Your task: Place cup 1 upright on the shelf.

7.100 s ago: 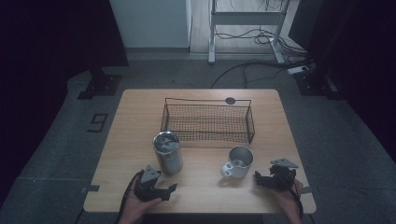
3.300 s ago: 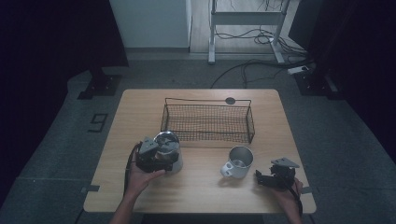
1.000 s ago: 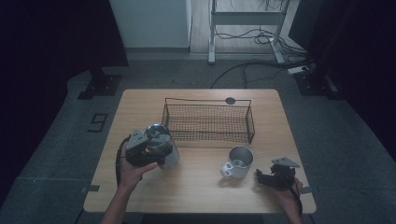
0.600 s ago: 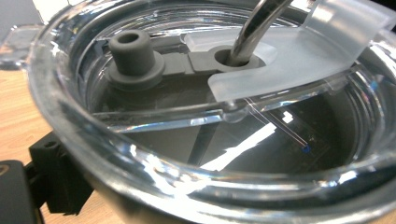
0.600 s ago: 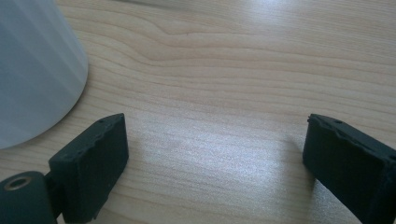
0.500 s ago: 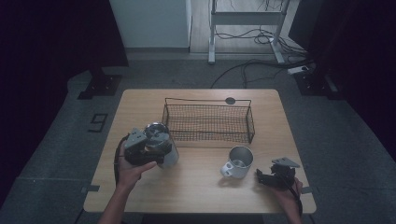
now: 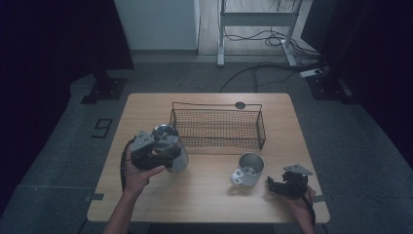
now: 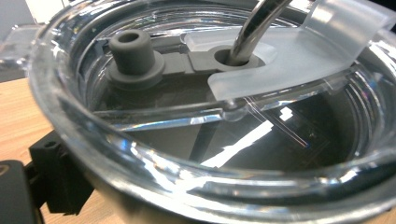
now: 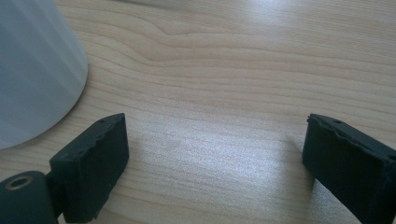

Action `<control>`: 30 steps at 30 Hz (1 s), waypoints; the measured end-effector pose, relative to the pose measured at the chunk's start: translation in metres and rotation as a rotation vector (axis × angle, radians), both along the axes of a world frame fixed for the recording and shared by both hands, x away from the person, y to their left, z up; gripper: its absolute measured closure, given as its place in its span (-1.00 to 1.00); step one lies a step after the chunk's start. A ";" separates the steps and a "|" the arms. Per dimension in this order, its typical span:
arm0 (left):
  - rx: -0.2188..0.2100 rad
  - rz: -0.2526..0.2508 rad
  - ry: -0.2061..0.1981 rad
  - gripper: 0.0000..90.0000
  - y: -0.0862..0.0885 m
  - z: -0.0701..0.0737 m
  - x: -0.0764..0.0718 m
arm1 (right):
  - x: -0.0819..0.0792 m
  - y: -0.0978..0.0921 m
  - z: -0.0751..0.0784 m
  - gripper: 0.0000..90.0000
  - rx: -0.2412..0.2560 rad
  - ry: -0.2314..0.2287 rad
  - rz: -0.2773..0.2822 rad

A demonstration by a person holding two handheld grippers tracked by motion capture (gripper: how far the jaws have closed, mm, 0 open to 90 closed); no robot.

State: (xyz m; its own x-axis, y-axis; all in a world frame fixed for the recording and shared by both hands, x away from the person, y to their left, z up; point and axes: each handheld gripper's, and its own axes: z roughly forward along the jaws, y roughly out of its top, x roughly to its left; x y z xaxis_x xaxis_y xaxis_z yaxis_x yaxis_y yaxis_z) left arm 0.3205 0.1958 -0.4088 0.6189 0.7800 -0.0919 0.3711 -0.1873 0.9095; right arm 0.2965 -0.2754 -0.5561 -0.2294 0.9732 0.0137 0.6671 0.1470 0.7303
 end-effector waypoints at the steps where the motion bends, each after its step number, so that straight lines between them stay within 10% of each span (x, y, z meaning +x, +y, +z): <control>1: 0.000 0.001 -0.001 -0.91 0.000 0.001 0.000 | 0.000 0.000 0.000 -0.85 0.000 0.000 0.000; 30: -0.013 0.011 0.008 -0.91 -0.003 0.011 0.022 | 0.000 0.000 0.000 -0.84 0.000 0.000 -0.001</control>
